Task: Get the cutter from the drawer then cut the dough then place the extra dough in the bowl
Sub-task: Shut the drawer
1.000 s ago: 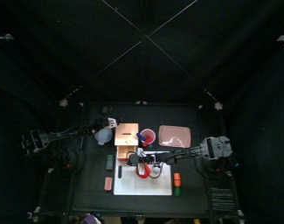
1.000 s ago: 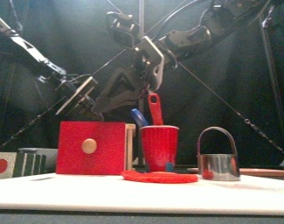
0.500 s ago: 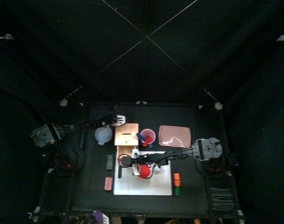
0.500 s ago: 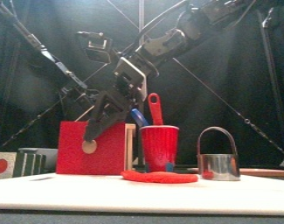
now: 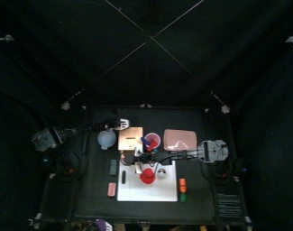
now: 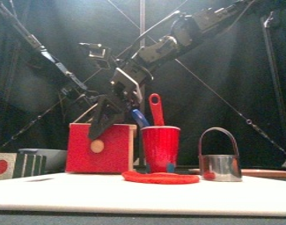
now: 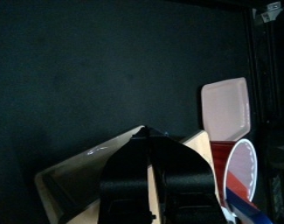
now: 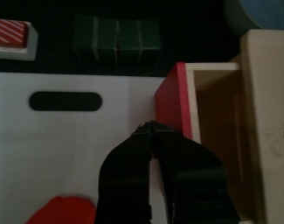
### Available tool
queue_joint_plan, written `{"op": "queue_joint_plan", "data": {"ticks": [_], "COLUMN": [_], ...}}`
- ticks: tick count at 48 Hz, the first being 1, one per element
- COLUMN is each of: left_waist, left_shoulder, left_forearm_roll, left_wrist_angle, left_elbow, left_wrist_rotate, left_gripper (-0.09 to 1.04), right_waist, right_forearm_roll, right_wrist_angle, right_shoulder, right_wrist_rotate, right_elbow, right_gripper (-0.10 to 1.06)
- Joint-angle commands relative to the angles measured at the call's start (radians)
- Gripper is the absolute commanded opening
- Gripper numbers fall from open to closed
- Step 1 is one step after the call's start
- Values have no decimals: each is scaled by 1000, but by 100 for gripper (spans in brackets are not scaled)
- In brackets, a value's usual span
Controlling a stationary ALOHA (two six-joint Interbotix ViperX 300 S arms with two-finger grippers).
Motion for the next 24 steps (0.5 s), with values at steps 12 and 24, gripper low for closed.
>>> {"op": "queue_joint_plan", "data": {"ticks": [12,24], "left_waist": [-6,-6], "left_shoulder": [-11,-11], "left_forearm_roll": [-3,-6], "left_wrist_angle": [6,6], "left_elbow": [-3,-3], "left_wrist_rotate": [0,0], "left_gripper": [30,30], "right_waist": [-46,-69], "right_forearm_roll": [-34,-52], "right_wrist_angle": [21,52], "right_shoulder": [18,49], "right_wrist_rotate": [-2,-2], "right_elbow": [-94,-146], "right_gripper": [31,31]}}
